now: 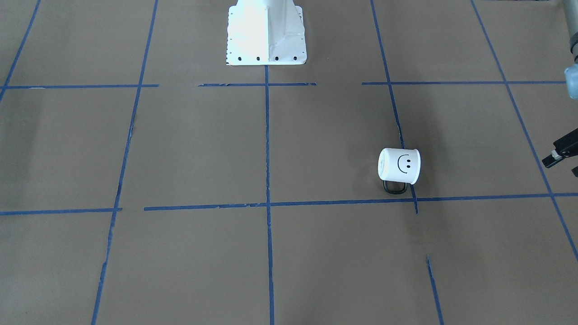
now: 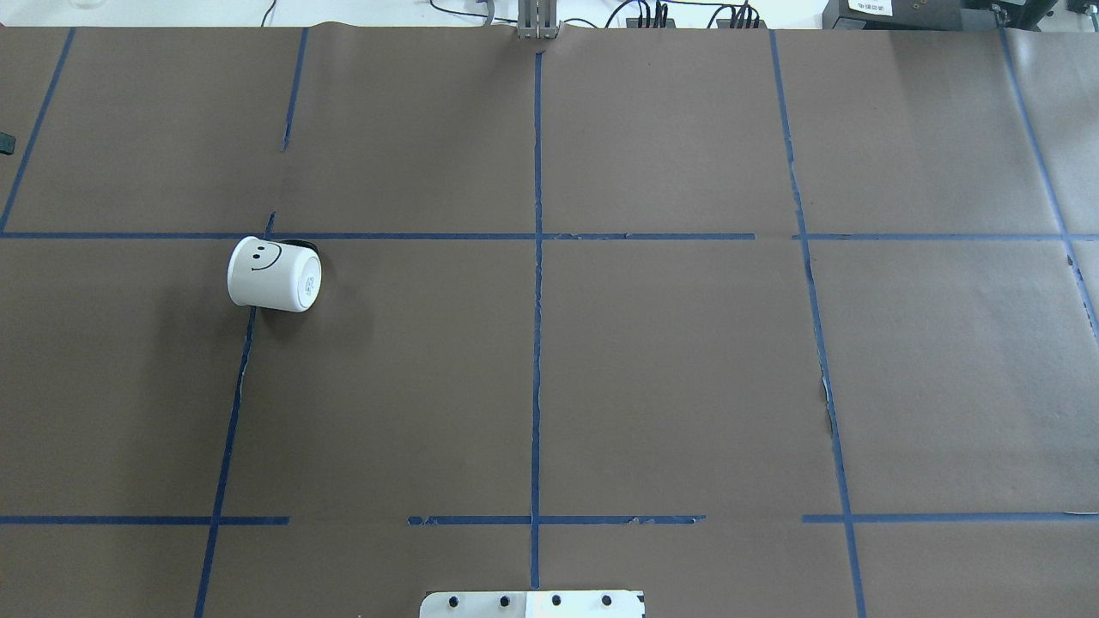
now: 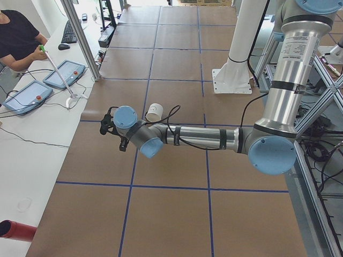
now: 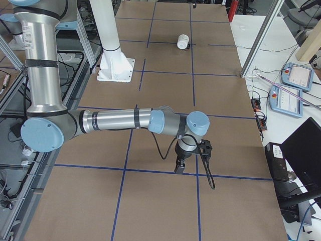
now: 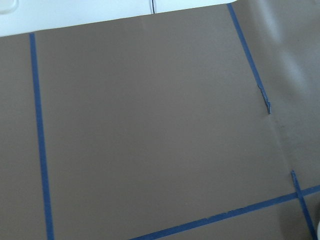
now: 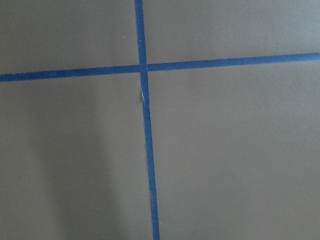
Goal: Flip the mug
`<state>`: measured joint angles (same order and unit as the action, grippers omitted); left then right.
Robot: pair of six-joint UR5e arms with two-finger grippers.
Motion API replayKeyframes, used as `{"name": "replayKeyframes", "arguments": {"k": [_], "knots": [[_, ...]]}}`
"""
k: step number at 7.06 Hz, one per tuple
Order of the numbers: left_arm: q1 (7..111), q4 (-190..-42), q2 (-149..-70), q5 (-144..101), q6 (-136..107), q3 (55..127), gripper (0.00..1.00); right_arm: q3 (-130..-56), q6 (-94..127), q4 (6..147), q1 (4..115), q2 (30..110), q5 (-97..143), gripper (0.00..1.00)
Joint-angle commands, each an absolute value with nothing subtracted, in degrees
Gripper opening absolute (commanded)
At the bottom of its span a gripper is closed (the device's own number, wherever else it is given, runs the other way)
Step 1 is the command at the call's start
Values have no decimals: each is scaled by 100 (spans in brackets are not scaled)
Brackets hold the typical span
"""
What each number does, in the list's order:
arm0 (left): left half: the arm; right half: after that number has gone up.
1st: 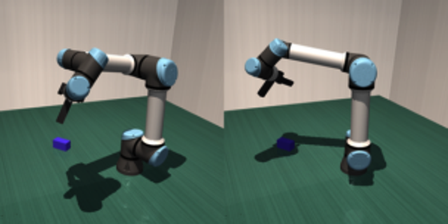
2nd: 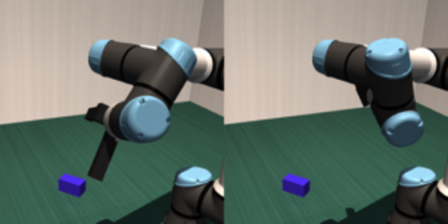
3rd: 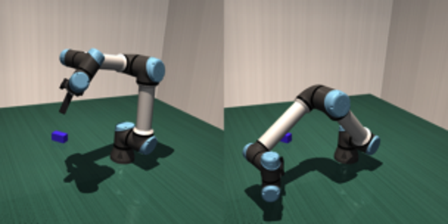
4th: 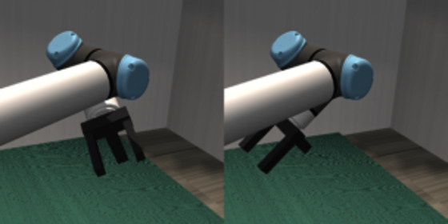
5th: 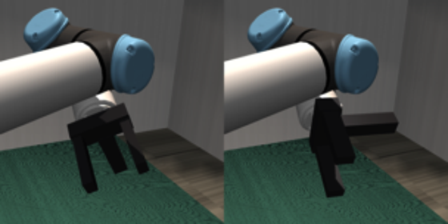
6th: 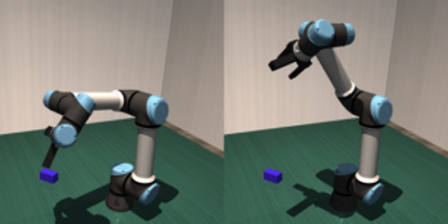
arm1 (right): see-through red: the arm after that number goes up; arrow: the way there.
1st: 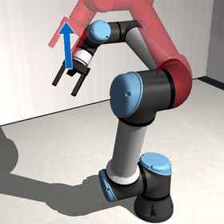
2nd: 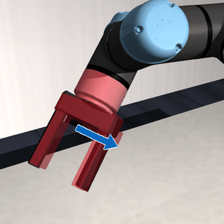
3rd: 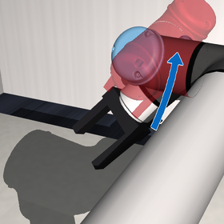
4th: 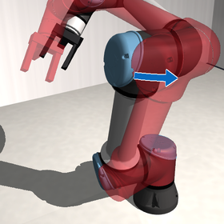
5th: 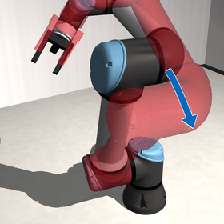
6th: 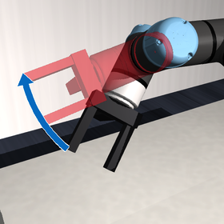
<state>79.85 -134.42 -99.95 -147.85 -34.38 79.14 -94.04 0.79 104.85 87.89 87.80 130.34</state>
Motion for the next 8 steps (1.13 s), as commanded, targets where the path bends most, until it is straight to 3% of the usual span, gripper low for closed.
{"name": "replayKeyframes", "arguments": {"k": [1, 5, 8], "knots": [[7902, -14069, -9923, -15318, -3954, 7761, 100, -9404, 79, 10485, 8789, 8780, 13034, 100], [7717, -15475, -9721, -15407, -4182, 7454, 100, -9404, 79, 10485, 8789, 8780, 13034, 100], [7655, -15732, -9703, -15416, -4551, 7418, 100, -9404, 79, 10485, 8789, 8780, 13034, 100]]}}
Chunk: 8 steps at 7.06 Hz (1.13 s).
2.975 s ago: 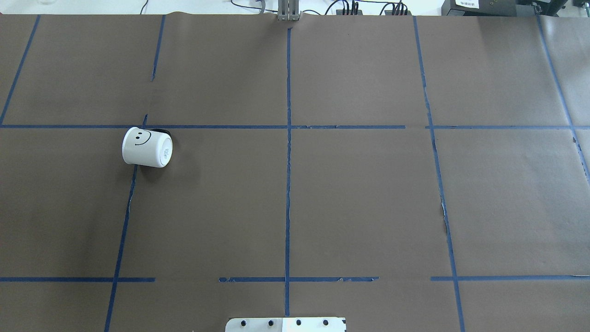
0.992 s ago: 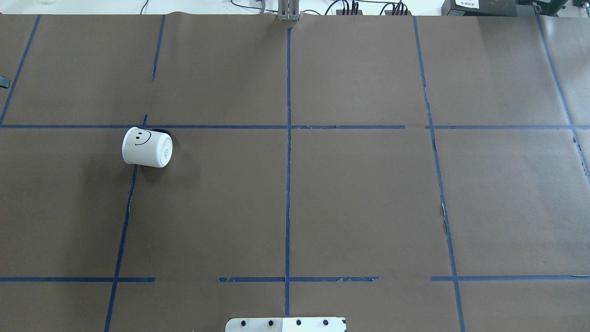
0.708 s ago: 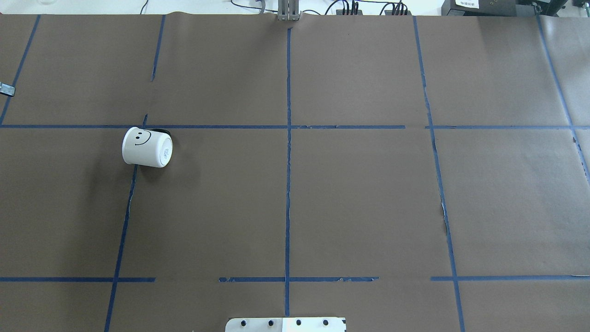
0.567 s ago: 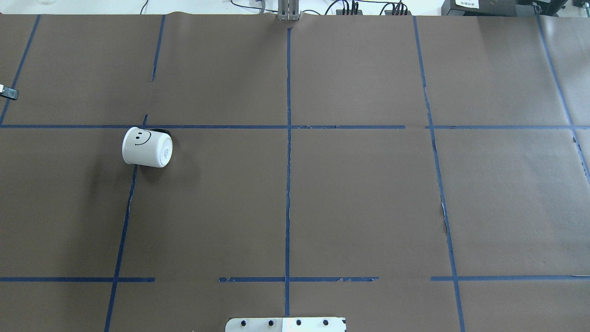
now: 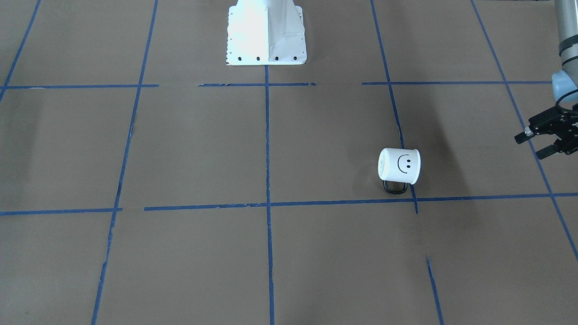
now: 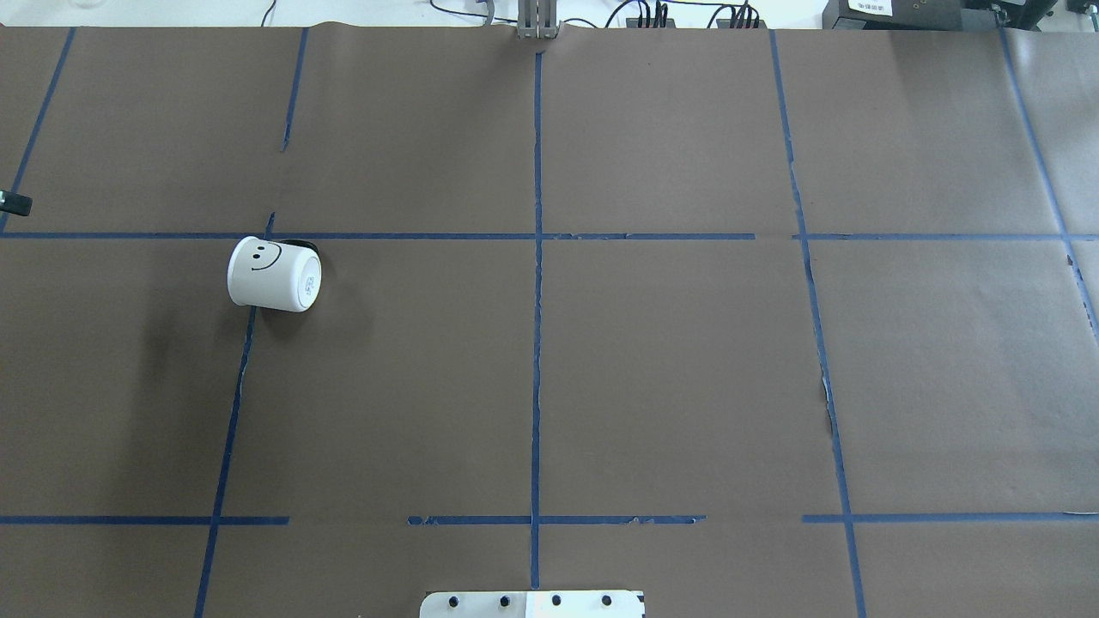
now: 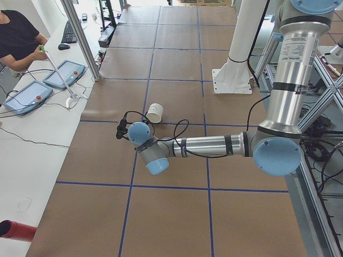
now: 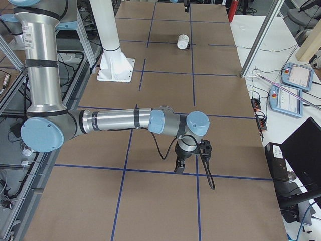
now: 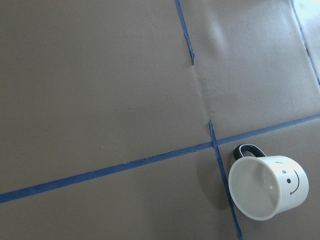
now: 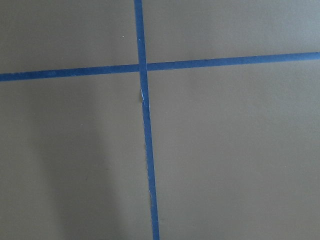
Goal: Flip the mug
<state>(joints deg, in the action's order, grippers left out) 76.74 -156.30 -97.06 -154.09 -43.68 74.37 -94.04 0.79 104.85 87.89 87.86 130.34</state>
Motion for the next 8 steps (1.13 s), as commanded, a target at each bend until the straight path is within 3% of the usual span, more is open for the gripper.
{"name": "replayKeyframes", "arguments": {"k": [1, 8], "knots": [[7620, -15924, -9703, -15416, -4796, 7366, 100, -9404, 79, 10485, 8789, 8789, 13034, 100], [6508, -17933, -9809, -14585, -7221, 7374, 100, -9404, 79, 10485, 8789, 8789, 13034, 100]]}}
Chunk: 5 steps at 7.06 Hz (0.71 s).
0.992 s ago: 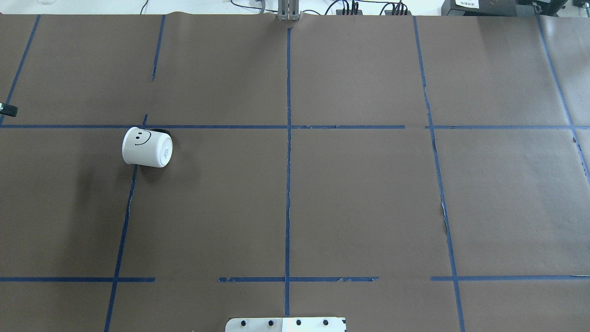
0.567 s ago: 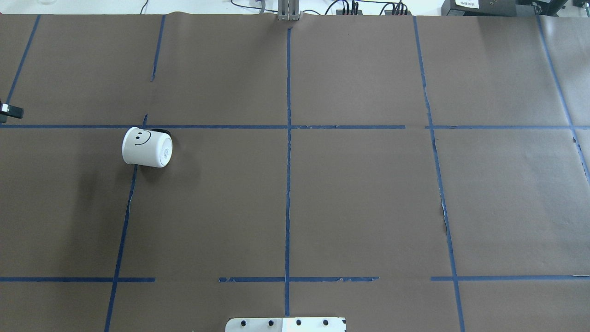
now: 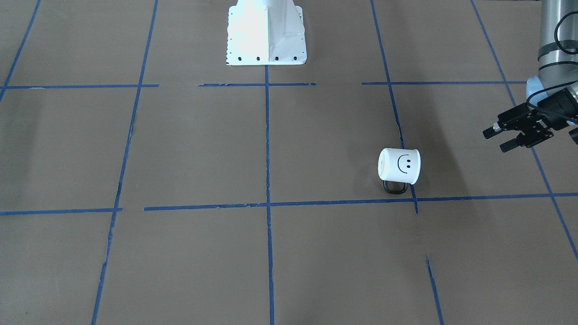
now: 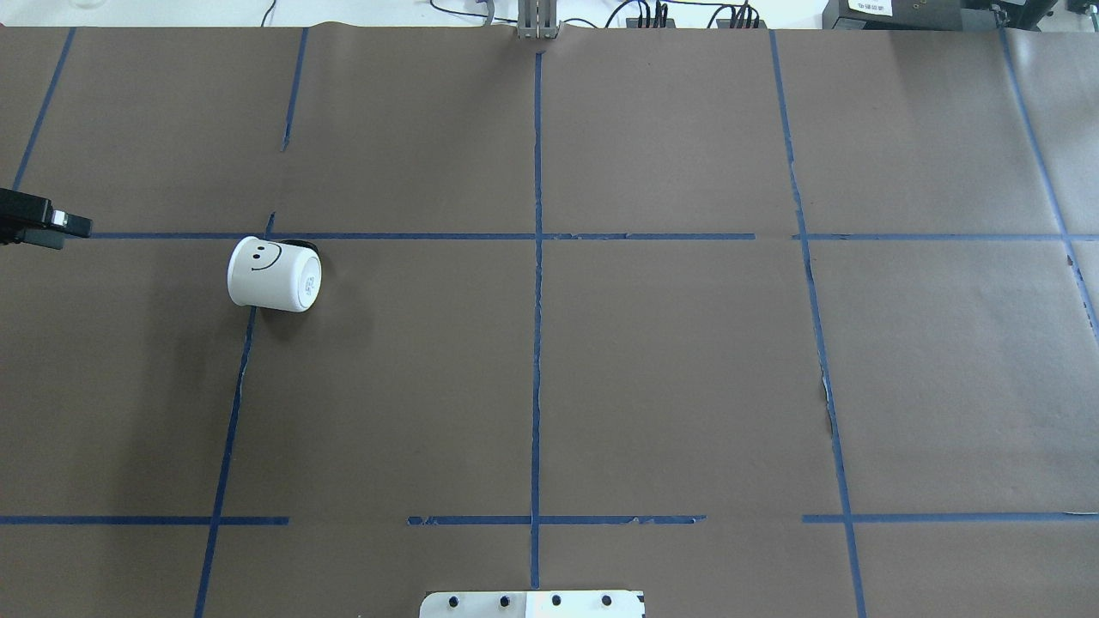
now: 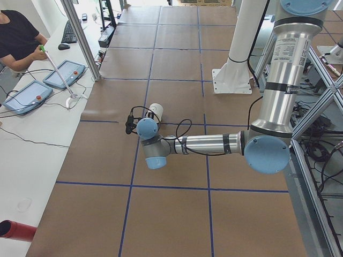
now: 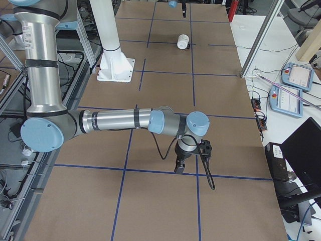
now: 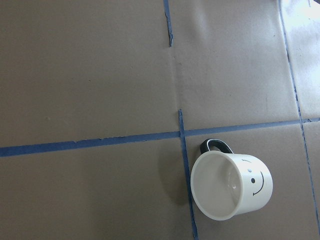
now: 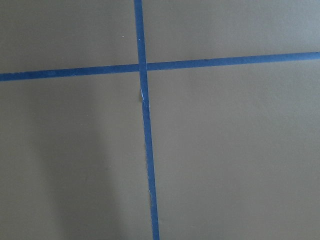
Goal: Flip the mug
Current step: 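Move the left gripper toward the white smiley mug lying on its side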
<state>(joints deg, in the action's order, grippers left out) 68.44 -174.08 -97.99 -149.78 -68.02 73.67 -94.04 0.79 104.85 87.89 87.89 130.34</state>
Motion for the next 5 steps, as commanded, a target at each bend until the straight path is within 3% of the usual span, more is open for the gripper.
{"name": "replayKeyframes", "arguments": {"k": [1, 5], "knots": [[6208, -18400, -9835, -14250, -7747, 7374, 100, -9404, 79, 10485, 8789, 8789, 13034, 100], [5618, -18921, -10019, -13267, -8494, 7339, 100, -9404, 79, 10485, 8789, 8789, 13034, 100]]}}
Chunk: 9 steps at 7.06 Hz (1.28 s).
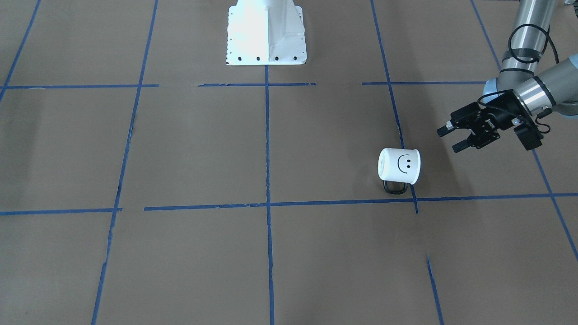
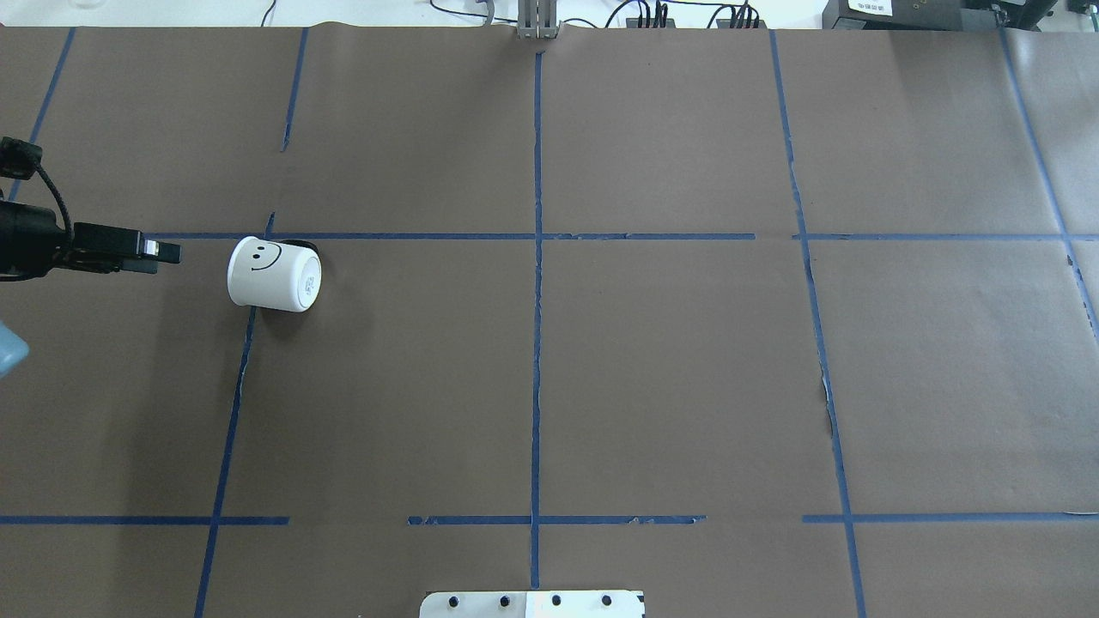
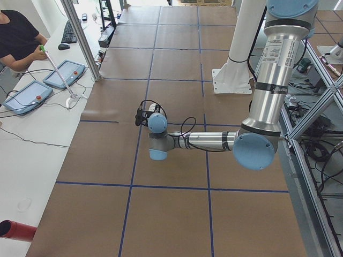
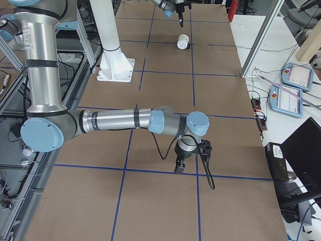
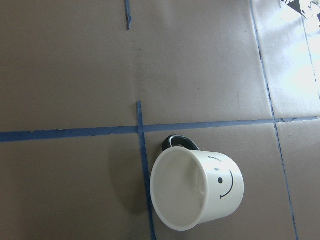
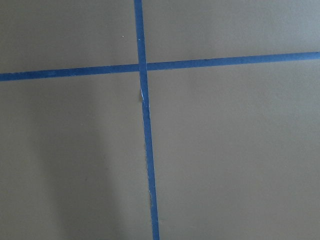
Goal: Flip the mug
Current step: 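Move the left gripper toward the white smiley mug lying on its side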
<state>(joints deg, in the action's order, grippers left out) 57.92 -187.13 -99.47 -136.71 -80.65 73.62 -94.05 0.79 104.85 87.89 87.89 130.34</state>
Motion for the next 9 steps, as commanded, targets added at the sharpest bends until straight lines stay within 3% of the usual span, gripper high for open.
{"name": "replayKeyframes", "arguments": {"k": [1, 5, 9], "knots": [[5503, -18932, -10185, -13037, -8569, 7217, 100, -9404, 79, 10485, 8789, 8789, 13034, 100], [5116, -18932, -10643, -12174, -9123, 6831, 100, -9404, 79, 10485, 8789, 8789, 13034, 100], [5010, -18923, -10626, -12225, -9114, 6724, 100, -9404, 79, 10485, 8789, 8789, 13034, 100]]}}
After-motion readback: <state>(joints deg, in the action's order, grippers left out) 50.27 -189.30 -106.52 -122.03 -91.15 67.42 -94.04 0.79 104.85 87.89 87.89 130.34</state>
